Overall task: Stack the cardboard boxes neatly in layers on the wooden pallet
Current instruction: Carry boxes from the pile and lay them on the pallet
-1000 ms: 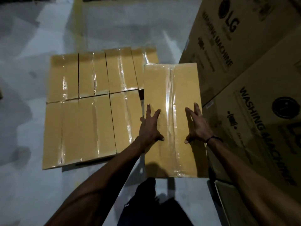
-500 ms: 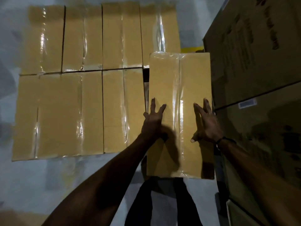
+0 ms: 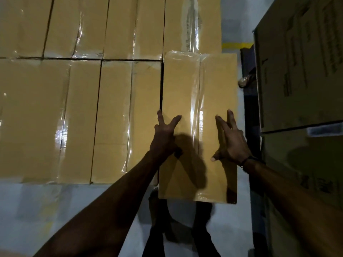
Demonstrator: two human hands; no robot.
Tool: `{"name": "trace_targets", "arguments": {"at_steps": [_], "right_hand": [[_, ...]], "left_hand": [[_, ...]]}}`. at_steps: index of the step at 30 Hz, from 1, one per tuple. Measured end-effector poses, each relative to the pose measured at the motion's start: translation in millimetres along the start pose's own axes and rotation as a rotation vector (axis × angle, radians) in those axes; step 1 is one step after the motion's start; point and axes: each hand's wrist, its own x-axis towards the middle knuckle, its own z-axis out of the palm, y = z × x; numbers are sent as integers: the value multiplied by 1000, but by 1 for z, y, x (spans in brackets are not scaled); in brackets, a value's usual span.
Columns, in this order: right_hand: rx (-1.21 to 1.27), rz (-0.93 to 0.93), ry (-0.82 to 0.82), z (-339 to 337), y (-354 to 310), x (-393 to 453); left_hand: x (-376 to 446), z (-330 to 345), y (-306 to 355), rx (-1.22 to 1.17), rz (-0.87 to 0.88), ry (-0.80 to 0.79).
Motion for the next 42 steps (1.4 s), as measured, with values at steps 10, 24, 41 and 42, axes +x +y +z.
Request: {"name": "trace_targets", "arguments": {"at_steps": [10,24,41,42], "right_hand": [[-3,-11,-29,44,16,42],[-78,-80,-118,53,36,71],[-107,-82,-115,131,58,-76],[-98,-86,-93,140,61,-85]], "left_hand": [[29,17,-34,44,-98,-23],[38,40,-73,309,-48,-32],[-131,91,-140,94,94,-111],[-135,97,-144,94,108,-106]]}}
